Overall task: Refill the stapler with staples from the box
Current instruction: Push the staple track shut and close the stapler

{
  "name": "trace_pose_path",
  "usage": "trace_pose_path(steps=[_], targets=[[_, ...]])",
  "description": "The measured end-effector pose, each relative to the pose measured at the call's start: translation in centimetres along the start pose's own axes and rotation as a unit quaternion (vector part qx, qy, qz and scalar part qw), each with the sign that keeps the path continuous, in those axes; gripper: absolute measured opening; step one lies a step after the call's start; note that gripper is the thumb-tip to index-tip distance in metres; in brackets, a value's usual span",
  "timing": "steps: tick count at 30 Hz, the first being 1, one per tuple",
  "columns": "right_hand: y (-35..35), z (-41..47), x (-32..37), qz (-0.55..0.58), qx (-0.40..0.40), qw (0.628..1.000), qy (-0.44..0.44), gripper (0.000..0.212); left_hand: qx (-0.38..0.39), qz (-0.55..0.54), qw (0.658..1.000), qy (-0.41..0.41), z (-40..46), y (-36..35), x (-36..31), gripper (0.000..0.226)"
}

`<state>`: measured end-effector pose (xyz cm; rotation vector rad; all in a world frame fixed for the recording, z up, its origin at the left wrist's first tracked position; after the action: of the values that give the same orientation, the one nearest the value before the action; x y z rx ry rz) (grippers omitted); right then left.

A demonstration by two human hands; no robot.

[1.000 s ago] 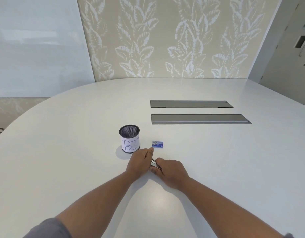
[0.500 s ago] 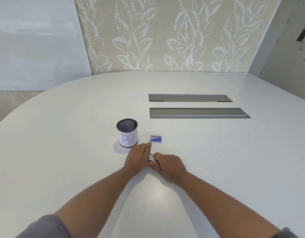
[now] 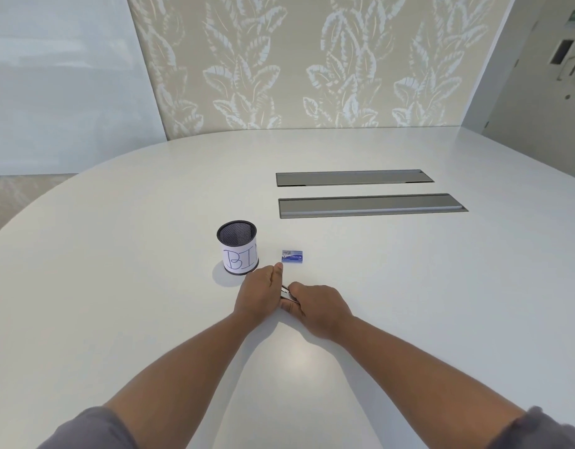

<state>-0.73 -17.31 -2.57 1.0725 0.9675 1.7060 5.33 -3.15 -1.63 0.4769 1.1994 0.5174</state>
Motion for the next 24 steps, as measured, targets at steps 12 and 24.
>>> trace_pose_path(steps=[12,24], targets=[[-0.15,0.08,-0.12,0.001,-0.009,1.0,0.005,0.043,-0.008,-0.007,1.0,0.0,-0.06,-0.03,0.07,0.052],[0.22,0.08,-0.15,0.015,-0.026,1.0,0.002,0.045,0.028,-0.064,0.996,0.061,-0.27,0.3,0.54,0.051]])
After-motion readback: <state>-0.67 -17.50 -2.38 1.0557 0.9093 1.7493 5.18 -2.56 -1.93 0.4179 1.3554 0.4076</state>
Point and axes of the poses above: each hand's wrist, its own z-axis towards the middle knuckle, its own y-axis out of the back of the hand, x = y × z, the point moved 3 cm from there along z, towards the middle knuckle, and after that the axes turned 10 degrees about -x, right-handed, at the moved point
